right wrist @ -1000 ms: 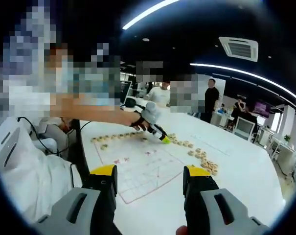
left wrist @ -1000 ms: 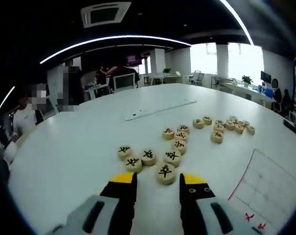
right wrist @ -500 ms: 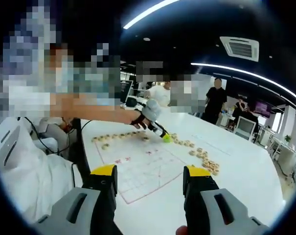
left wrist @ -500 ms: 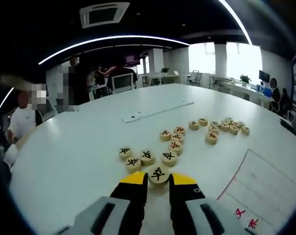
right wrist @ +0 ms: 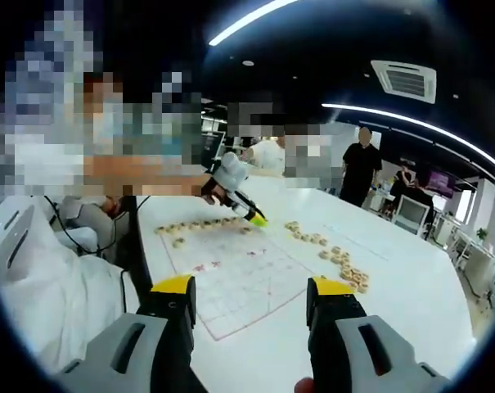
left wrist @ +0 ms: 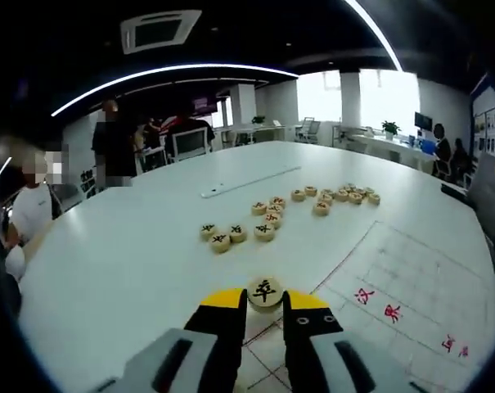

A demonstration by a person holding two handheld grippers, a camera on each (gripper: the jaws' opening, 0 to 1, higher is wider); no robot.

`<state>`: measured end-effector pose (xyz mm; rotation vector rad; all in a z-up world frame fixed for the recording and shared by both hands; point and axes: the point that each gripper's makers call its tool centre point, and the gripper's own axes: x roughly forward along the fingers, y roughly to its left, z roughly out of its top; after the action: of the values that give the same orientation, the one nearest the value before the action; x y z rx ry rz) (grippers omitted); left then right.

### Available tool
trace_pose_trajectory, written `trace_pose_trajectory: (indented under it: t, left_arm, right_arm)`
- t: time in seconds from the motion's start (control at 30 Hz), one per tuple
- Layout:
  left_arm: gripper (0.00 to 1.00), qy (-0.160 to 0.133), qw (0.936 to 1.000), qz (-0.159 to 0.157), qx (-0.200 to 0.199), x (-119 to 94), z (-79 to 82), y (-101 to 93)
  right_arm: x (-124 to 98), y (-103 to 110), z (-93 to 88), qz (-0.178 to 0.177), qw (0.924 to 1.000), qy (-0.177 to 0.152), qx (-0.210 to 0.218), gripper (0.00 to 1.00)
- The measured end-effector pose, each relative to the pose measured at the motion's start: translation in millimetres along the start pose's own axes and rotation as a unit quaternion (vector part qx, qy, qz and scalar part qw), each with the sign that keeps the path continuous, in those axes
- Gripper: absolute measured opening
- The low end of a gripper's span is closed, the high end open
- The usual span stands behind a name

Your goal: Pick up the chess pieces one by one and place each piece onto its starting position on the chessboard, setting the pieces on their correct points until all the chess pieces are arranged in the starting layout

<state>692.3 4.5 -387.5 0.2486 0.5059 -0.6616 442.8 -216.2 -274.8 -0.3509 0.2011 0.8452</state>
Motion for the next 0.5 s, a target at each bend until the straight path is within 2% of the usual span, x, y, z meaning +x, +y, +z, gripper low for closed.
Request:
trace_pose_trajectory:
  t: [0.17,0.5]
  left_arm:
    - [0.2,0.006,0.9998,-0.017,0.008,0.5,-8.6,-15.5]
    - [0.2,0.01,0.9991,-0.038,0.014,7.0,-7.8,-37.1]
  right_arm:
    - [-0.9,0.2,-0.4,-0.002,1.0,-0.001,0.001,0.55]
    - [-2.0,0.6,-1.4,-0.002,1.0,-0.001,0.001,0.55]
